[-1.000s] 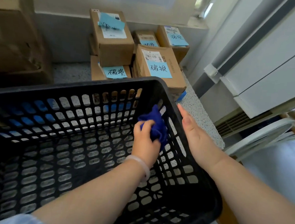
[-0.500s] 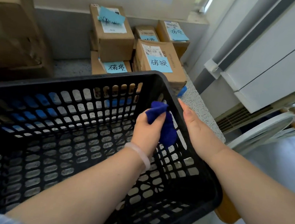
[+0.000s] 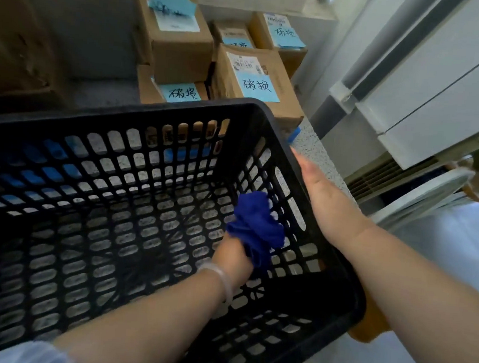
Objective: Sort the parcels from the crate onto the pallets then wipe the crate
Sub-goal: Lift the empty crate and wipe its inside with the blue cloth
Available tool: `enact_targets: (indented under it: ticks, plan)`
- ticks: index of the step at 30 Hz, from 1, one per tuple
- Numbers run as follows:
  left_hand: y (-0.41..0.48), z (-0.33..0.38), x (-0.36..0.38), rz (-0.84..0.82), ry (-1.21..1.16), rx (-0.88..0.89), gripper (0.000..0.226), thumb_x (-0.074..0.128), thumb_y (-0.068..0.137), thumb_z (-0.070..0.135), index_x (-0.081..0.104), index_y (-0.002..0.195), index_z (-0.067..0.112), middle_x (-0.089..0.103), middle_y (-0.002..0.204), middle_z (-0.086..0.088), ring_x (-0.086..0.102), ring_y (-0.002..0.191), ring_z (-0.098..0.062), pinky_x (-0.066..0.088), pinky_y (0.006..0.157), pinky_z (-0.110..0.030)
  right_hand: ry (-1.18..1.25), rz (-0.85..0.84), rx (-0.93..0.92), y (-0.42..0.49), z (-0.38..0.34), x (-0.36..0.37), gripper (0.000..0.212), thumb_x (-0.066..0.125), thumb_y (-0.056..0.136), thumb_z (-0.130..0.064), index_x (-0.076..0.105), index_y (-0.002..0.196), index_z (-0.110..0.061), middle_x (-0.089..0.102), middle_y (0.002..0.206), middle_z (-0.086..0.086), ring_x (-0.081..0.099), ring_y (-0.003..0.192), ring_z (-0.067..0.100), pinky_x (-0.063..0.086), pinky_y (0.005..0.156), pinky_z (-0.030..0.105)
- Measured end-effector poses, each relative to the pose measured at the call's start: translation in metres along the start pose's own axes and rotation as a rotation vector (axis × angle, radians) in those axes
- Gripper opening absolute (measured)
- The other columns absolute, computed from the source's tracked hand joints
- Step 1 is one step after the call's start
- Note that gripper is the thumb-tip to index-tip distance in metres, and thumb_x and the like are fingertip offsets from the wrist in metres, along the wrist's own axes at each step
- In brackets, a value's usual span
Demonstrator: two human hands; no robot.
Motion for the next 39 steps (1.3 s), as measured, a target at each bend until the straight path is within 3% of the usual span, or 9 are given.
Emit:
enact_targets:
  ticks: [4, 9, 12, 15, 20, 25, 30, 34, 39]
  plan:
    - [0.002, -0.001, 0.008, -0.091, -0.128, -0.043, 0.02, 0.056, 0.095, 0.009, 0.063, 0.113, 0.012, 0.065, 0.115, -0.012, 0.061, 0.109, -0.027, 0.048, 0.1, -0.039, -0.035, -0.004, 0.026, 0.002, 0.004, 0.001, 0.056, 0.011, 0.098, -0.061, 0.023, 0.151, -0.049, 0.025, 0.159, -0.017, 0.02, 0.145, 0.005, 0.007, 0.101, 0.018]
    - [0.001, 0.028, -0.066, 0.317, -0.858, -0.123, 0.023, 0.059, 0.094, 0.013, 0.056, 0.089, 0.035, 0.064, 0.099, 0.004, 0.06, 0.093, -0.009, 0.047, 0.095, -0.035, -0.038, -0.008, -0.005, 0.0, 0.006, 0.0, 0.056, 0.012, 0.097, -0.061, 0.024, 0.151, -0.048, 0.025, 0.159, -0.018, 0.019, 0.146, 0.004, 0.004, 0.104, 0.018]
    - [0.01, 0.048, -0.112, 0.53, -1.013, -0.045, 0.01, 0.061, 0.096, 0.027, 0.057, 0.103, 0.033, 0.062, 0.115, -0.002, 0.062, 0.106, -0.016, 0.046, 0.096, -0.033, -0.053, -0.01, -0.006, 0.0, 0.006, 0.0, 0.058, 0.011, 0.097, -0.062, 0.022, 0.152, -0.048, 0.024, 0.159, -0.018, 0.018, 0.146, 0.005, 0.003, 0.105, 0.02]
    - [0.02, 0.071, -0.122, 0.541, -1.18, 0.006, 0.036, 0.06, 0.097, 0.03, 0.047, 0.13, 0.023, 0.059, 0.116, 0.002, 0.06, 0.107, -0.014, 0.046, 0.094, -0.03, -0.033, 0.001, -0.008, 0.001, 0.002, 0.0, 0.066, 0.012, 0.089, -0.067, 0.023, 0.151, -0.048, 0.025, 0.159, -0.017, 0.02, 0.144, 0.002, 0.004, 0.106, 0.019]
    - [0.008, 0.107, -0.094, 0.424, -0.741, 0.358, 0.01, 0.059, 0.088, 0.031, 0.05, 0.088, 0.032, 0.057, 0.112, -0.013, 0.055, 0.092, -0.014, 0.044, 0.089, -0.032, 0.015, 0.024, -0.024, 0.005, 0.004, -0.001, 0.057, 0.019, 0.097, -0.058, 0.03, 0.151, -0.041, 0.032, 0.154, -0.019, 0.021, 0.124, -0.013, 0.006, 0.104, 0.01]
    - [-0.019, 0.105, -0.073, 0.227, -0.612, 0.557, 0.018, 0.058, 0.08, 0.045, 0.052, 0.097, 0.043, 0.057, 0.094, 0.02, 0.056, 0.094, -0.015, 0.045, 0.089, -0.033, 0.087, 0.025, -0.007, 0.014, 0.01, 0.001, 0.052, 0.024, 0.103, -0.053, 0.039, 0.149, -0.035, 0.039, 0.151, -0.015, 0.029, 0.139, -0.002, 0.013, 0.111, 0.015]
    - [-0.046, 0.099, -0.051, 0.071, -0.663, 0.696, 0.033, 0.053, 0.091, 0.039, 0.06, 0.109, 0.012, 0.06, 0.108, -0.002, 0.056, 0.104, -0.01, 0.04, 0.097, -0.025, 0.037, 0.043, 0.04, 0.015, 0.014, -0.001, 0.057, 0.024, 0.102, -0.058, 0.042, 0.149, -0.031, 0.04, 0.146, -0.017, 0.03, 0.137, -0.001, 0.011, 0.113, 0.017]
    - [-0.068, 0.099, -0.037, -0.082, -0.618, 0.761, 0.043, 0.046, 0.097, 0.056, 0.061, 0.106, 0.016, 0.059, 0.106, -0.003, 0.056, 0.105, -0.011, 0.04, 0.099, -0.029, 0.015, 0.045, 0.04, 0.013, 0.012, 0.0, 0.059, 0.024, 0.102, -0.059, 0.038, 0.151, -0.03, 0.034, 0.155, -0.014, 0.024, 0.144, 0.001, 0.008, 0.116, 0.019]
    - [-0.089, 0.093, -0.01, -0.278, -0.248, 0.939, 0.04, 0.052, 0.091, 0.048, 0.056, 0.112, 0.015, 0.057, 0.112, -0.003, 0.051, 0.104, -0.024, 0.039, 0.096, -0.036, -0.027, 0.072, 0.085, 0.005, 0.01, -0.004, 0.059, 0.019, 0.101, -0.06, 0.035, 0.152, -0.034, 0.032, 0.155, -0.017, 0.023, 0.145, 0.004, 0.008, 0.11, 0.018]
Point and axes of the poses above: each hand's wrist, its own y-axis towards the middle knuckle, its own x-axis out of the palm, z = x × y, the point moved 7 cm from there along y, towards the middle knuckle
